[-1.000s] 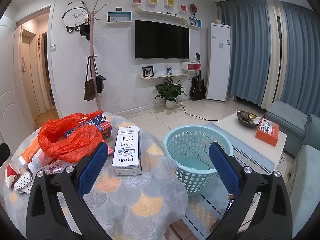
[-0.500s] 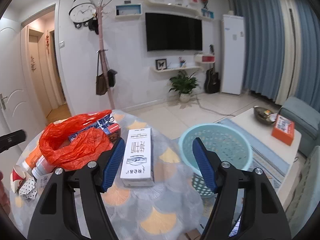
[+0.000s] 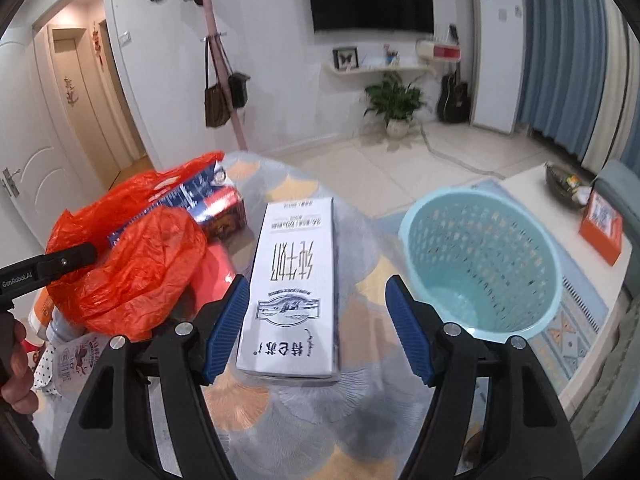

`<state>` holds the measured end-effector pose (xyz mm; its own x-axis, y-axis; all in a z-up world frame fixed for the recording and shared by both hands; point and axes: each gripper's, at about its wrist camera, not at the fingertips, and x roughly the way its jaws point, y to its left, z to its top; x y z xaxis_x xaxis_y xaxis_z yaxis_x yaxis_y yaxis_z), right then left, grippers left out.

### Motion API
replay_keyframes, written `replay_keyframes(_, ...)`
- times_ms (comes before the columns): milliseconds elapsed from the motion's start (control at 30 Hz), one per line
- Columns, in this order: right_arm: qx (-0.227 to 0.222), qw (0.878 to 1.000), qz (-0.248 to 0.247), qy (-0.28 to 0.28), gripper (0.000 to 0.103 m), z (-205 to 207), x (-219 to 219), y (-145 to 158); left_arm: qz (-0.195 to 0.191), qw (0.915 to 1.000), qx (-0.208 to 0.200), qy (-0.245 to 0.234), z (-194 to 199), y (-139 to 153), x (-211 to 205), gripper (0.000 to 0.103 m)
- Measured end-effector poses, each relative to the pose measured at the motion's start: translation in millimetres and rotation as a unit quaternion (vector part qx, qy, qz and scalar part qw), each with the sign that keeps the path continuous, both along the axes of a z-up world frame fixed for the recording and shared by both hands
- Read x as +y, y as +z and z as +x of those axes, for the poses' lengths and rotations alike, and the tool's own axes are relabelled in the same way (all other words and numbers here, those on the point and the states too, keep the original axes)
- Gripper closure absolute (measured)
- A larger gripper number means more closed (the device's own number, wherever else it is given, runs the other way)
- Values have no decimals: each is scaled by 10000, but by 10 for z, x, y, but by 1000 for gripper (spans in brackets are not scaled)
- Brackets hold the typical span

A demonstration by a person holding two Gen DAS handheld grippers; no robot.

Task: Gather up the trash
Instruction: 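Grasp the orange plastic bag with the left tool while the right tool grasps the white milk carton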

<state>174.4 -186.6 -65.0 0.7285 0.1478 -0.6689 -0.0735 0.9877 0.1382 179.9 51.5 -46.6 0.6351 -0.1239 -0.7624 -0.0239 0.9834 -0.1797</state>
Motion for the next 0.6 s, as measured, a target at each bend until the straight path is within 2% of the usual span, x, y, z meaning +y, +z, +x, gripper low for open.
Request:
replay_keyframes(33, 97, 9999, 36, 37, 32, 47, 18, -38, 50, 10000, -7, -2, -2, 3, -10, 55)
replay_keyframes(133, 259, 9996, 50, 77, 24, 124, 68, -97, 9, 10000, 6, -99, 4, 18, -29, 68)
replay_keyframes(233, 402, 9991, 92, 134, 23, 208, 123, -145, 226, 9997, -54, -102, 1, 36, -63, 80)
replay_keyframes(367, 600, 9981, 37, 161, 24, 292, 196, -219, 225, 9992, -322, -101, -71, 155, -72, 83)
replay_keyframes(400, 607, 9980, 35, 182, 25, 302, 208, -230, 269, 9988, -401, -89, -93, 200, -81, 84)
replay_keyframes(533, 646, 9976, 8, 256, 49, 327, 235, -248, 271, 9962, -810, -143, -184, 458, -117, 85)
replay_keyframes(600, 625, 9978, 5, 233, 51, 317, 212, -233, 270, 9942, -1022, -181, -227, 622, -168, 85)
